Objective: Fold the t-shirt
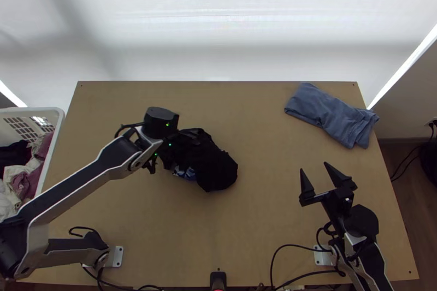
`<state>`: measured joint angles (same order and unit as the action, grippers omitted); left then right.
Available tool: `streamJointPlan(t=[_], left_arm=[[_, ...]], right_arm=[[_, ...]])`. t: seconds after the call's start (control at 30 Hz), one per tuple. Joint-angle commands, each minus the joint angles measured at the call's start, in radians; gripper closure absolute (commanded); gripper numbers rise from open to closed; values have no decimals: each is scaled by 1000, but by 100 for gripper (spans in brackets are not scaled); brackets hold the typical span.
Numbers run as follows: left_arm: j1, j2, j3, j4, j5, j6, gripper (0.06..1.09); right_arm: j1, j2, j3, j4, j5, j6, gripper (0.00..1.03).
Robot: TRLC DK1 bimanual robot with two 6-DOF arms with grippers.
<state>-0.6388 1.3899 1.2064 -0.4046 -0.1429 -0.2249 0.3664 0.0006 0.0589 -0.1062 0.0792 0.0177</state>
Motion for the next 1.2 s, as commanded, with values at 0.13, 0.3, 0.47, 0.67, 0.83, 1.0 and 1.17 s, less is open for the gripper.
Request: streamJointPlan(t=[0.13,0.3,0.47,0.67,0.83,1.0,1.17], left_arm=[[7,-68,248,-395,12,-8,10],[62,6,311,-674,187,-171,10],[96,49,225,-701,287,-249,10],[83,101,159,-655,324,-284,10],[57,138,147,-622,350,-298,10],[51,178,148,-583,447,-329,10],[41,244,147,-576,450,-323,11]], right_arm=[[11,-2,-10,14,7,4,4],[11,-4,-10,14,7,4,4],[11,-4,-10,14,7,4,4],[11,-4,-10,14,7,4,4],[11,-4,-10,14,7,4,4],[11,-4,-10,14,7,4,4],[11,-4,-10,14,7,4,4]])
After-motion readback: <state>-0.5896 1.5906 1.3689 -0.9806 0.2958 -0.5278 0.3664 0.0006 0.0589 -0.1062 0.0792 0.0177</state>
